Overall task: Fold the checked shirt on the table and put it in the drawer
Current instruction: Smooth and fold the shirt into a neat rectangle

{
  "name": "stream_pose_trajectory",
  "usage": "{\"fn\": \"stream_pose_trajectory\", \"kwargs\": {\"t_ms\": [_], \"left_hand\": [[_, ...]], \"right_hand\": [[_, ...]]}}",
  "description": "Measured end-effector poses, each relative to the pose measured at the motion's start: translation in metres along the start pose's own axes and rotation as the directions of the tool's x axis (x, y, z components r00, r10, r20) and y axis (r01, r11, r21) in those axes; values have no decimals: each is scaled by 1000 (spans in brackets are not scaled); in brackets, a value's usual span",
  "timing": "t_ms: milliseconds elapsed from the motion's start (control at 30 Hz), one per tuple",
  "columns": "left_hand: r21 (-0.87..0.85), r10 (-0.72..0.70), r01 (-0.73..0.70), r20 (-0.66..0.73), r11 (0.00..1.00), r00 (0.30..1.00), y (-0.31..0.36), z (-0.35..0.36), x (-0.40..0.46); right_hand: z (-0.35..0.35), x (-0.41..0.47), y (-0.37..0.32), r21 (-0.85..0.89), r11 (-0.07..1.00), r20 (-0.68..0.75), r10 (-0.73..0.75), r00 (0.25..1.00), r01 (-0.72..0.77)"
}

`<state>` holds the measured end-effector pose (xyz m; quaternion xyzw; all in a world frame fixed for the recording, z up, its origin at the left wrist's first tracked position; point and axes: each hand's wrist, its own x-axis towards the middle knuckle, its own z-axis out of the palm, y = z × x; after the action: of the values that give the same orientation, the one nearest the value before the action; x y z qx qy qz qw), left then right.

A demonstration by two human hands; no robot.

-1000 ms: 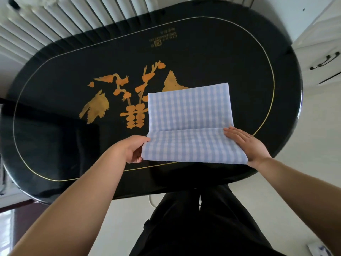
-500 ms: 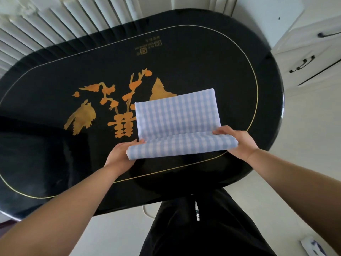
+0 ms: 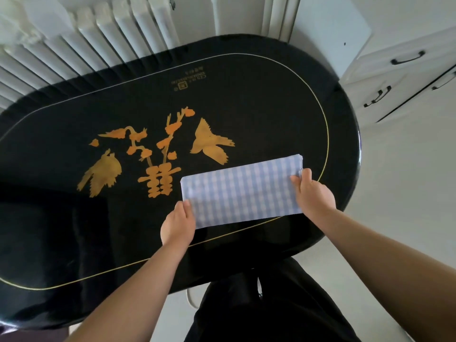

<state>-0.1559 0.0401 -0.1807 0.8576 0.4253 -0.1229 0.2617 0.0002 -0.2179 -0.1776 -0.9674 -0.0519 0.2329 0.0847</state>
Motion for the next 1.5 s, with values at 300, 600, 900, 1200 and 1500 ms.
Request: {"fn": "stream_pose_trajectory", "kwargs": {"t_ms": [300,600,900,1200,1500], "left_hand": [[251,272,-212,-236,945,933,0,3,-9],[572,578,-574,202,586,791,15,26,22],[477,558,-621,287,622,779,10,35,35],[546,495,-593,333,592,802,19,38,37],[511,414,-605,446,610,794,68,8,70]], "right_hand": [[10,-11,-3,-66,985,60,166,984,-162],[39,-17,-45,-256,898,85,-346,934,356],[51,-4,-43,-263,896,209,-309,928,357],[48,1,-42,-164,921,223,-315,922,354],[13,1,-14,588,651,264,406,875,-480]]}}
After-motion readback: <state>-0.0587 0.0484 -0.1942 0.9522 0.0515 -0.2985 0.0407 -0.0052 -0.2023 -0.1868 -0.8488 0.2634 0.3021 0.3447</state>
